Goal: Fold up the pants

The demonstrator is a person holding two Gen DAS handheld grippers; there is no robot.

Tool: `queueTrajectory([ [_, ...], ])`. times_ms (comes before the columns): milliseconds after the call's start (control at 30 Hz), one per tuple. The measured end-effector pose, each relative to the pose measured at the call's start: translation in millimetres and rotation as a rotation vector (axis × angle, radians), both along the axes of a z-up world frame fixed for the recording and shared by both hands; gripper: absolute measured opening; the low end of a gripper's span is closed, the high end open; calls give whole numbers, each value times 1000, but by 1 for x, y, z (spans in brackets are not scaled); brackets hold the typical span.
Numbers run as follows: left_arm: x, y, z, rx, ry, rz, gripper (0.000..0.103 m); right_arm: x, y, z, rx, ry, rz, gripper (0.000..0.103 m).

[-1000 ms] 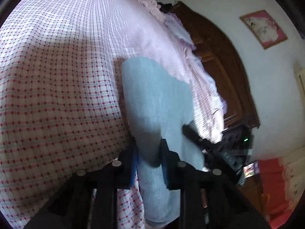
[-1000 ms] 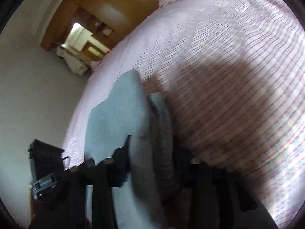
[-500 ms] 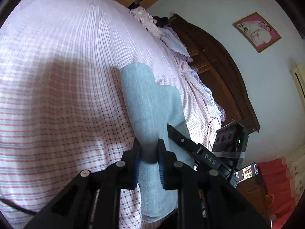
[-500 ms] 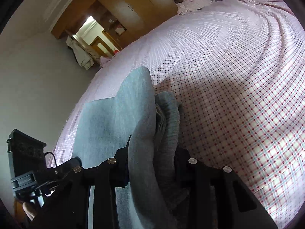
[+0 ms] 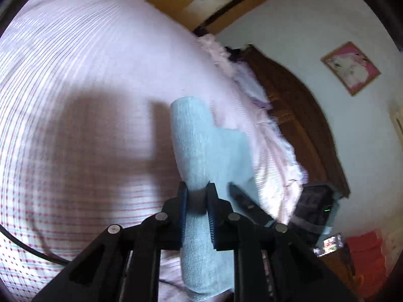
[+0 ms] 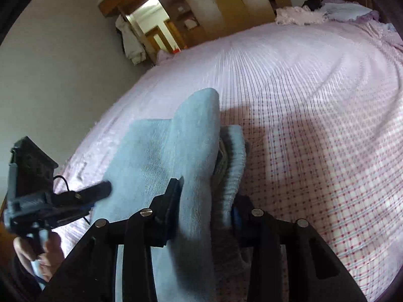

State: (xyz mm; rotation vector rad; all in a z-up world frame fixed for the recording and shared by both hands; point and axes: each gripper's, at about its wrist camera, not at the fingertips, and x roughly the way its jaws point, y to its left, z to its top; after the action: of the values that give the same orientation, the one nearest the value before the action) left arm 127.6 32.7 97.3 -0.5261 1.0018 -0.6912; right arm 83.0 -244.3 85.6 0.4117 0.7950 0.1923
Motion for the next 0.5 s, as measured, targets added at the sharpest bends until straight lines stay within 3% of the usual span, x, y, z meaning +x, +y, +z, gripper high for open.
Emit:
queueTrajectory([
  [67,1,0,-16,87,11,-4,21,4,3,0,8,6,12,36],
  [133,-5,-3,-21,209,-42,-28,28,-1,3,6,-38,-2,25,38],
  [267,-27,-13,-3,384,-144,-49,27,-23,16,34,-209,-123,18,38],
  [333,-41,-14,8,434,-200,-18,24,-32,29,41,-228,-160,52,38],
  [433,-66,-12,22,360,-267,0,17,-50,39,37,-224,-145,100,37],
  [500,-77,-13,27,272,-271,-23,15,-49,46,28,-252,-114,101,29],
])
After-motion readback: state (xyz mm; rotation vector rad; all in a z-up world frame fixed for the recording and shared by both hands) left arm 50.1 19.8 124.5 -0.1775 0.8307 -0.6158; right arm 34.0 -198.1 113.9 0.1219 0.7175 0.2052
